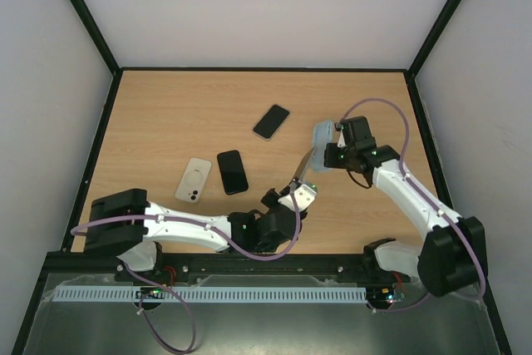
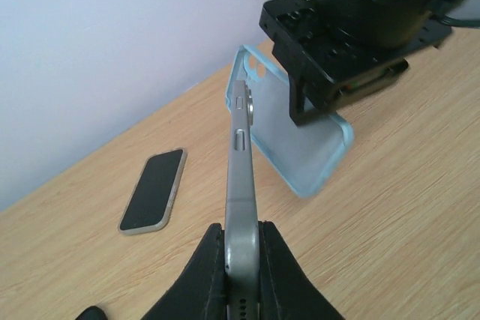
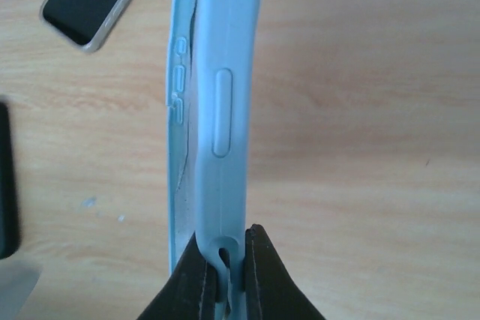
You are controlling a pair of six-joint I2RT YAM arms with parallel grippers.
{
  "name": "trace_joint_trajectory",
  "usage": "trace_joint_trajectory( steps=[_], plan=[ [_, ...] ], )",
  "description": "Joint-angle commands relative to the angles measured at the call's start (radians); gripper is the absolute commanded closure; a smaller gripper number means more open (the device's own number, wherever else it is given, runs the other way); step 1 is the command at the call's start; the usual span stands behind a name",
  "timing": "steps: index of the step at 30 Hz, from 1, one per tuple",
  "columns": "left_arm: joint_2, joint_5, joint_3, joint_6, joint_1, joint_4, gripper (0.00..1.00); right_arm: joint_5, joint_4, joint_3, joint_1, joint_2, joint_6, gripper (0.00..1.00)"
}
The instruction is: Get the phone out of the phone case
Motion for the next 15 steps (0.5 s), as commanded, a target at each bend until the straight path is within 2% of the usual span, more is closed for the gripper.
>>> trace_joint_trajectory(
  steps=[1,7,12,15],
  plan=[
    [-0.085,-0.027,-0.030,-0.059,-0.017,-0.045,0.98,0.075,0.074,0.098,-0.081,0.086,-0.198,0.98],
    [-0.149,-0.033,-0.085,-0.124,-0.031,-0.103,0.97,-0.031,0.037,0.220,-0.283,0.246,-0.444,0.98],
    [-0.183,-0.040,-0.123,-0.154,-0.046,-0.113,0.98,-0.208,-0.139,0.409,-0.438,0.484,-0.589,0.98],
    [-0.186,-0.042,-0.130,-0.167,-0.053,-0.120,0.97,-0.250,-0.220,0.519,-0.495,0.598,-0.640,0.98]
  ],
)
